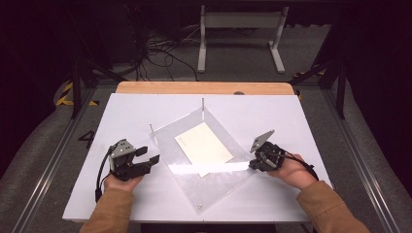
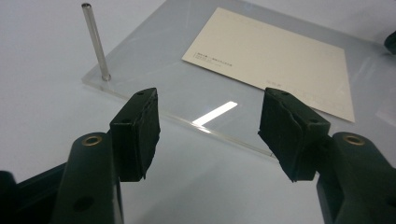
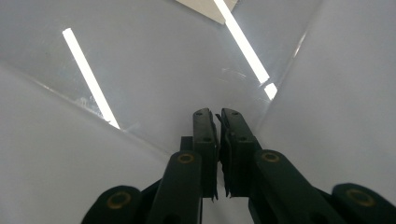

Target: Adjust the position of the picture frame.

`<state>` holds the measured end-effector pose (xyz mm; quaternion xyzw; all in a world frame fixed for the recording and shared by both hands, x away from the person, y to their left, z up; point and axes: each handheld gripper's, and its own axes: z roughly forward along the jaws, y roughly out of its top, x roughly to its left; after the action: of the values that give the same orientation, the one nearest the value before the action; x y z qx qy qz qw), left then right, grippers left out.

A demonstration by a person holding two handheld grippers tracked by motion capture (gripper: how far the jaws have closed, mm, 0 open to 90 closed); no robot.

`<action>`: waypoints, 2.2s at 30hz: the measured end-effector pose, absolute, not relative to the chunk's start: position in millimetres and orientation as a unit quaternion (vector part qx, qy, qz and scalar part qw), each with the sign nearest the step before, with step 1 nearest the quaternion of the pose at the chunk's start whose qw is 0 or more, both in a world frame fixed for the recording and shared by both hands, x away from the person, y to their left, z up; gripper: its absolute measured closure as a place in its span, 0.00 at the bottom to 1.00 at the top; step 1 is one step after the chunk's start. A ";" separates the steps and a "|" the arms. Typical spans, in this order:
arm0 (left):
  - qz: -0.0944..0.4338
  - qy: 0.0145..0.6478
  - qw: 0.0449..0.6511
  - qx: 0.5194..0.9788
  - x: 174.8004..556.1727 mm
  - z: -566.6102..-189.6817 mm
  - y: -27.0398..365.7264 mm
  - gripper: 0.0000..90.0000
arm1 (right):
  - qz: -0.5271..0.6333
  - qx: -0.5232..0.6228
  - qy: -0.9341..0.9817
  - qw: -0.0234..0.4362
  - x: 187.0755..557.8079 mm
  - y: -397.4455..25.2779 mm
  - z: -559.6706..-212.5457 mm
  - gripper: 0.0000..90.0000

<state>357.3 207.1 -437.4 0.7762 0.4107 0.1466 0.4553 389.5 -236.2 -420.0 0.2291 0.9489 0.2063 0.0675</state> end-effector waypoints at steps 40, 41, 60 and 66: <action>0.233 0.481 0.414 0.737 449.0 -444.1 196.9 0.84 | 0.327 0.239 0.912 0.063 342.6 -243.6 -413.3 0.86; 0.235 0.478 0.415 0.738 449.3 -443.7 196.0 0.92 | 0.330 0.241 0.911 0.064 342.3 -245.2 -412.7 0.86; 0.264 0.451 0.430 0.736 480.9 -443.0 158.5 0.94 | 0.350 0.280 0.891 0.072 329.5 -278.9 -410.3 0.86; 0.262 0.431 0.451 0.736 479.0 -441.6 145.4 0.94 | 0.350 0.289 0.888 0.073 323.7 -284.5 -411.3 0.86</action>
<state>479.0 145.4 -441.6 0.7361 0.4306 0.2625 0.4515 323.7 -284.5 -411.3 0.2893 0.8878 0.3504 0.0730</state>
